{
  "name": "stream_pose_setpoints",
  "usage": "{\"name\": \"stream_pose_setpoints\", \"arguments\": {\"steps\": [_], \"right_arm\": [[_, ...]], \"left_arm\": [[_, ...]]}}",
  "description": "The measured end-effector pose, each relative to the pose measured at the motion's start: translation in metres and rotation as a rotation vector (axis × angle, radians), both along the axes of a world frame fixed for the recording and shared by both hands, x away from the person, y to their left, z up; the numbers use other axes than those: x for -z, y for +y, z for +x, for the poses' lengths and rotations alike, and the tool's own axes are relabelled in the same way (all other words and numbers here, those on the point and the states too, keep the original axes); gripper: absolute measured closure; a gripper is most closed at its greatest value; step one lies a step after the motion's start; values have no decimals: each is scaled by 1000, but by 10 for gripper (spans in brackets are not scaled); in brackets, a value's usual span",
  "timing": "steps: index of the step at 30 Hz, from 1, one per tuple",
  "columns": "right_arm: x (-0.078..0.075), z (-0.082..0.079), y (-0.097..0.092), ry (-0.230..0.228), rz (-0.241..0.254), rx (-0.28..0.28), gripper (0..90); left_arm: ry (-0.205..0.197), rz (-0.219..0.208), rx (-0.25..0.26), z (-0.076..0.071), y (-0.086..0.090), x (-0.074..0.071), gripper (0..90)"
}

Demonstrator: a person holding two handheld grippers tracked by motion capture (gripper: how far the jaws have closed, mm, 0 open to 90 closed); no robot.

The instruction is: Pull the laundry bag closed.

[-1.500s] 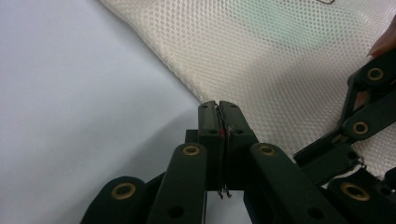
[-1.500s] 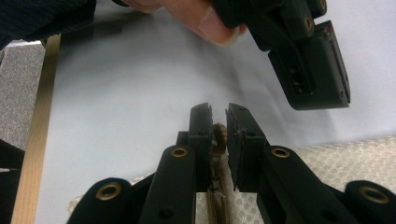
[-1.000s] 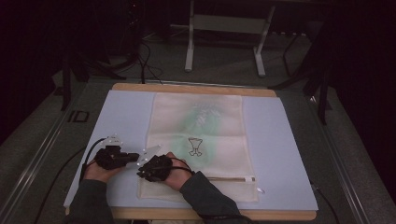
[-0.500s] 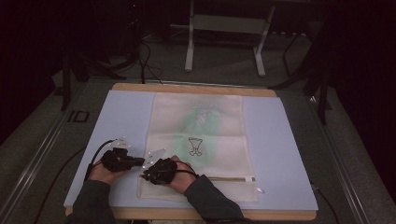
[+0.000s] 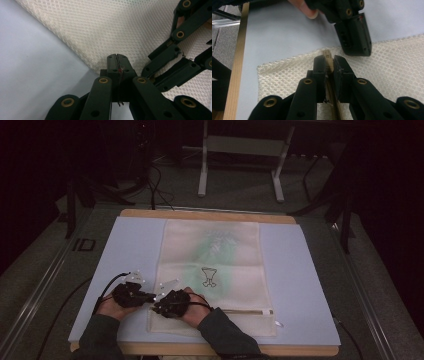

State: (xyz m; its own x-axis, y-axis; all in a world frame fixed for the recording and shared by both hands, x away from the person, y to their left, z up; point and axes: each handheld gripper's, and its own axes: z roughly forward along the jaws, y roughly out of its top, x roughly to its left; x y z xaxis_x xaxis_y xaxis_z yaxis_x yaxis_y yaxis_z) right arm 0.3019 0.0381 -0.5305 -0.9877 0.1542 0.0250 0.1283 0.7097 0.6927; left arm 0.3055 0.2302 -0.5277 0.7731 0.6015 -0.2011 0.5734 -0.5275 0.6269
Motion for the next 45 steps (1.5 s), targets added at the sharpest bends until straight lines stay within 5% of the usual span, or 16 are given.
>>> {"name": "stream_pose_setpoints", "arguments": {"steps": [20,29,45], "right_arm": [[0,3,4,33,-25,0,813],[-1,0,5,-2,-35,-8,819],[-5,-4,2,-51,-86,-32,822]], "left_arm": [[23,11,-18,-6,-1,-1,898],[13,50,-21,-8,-4,-2,900],[13,56,-14,-8,-4,-3,900]]}}
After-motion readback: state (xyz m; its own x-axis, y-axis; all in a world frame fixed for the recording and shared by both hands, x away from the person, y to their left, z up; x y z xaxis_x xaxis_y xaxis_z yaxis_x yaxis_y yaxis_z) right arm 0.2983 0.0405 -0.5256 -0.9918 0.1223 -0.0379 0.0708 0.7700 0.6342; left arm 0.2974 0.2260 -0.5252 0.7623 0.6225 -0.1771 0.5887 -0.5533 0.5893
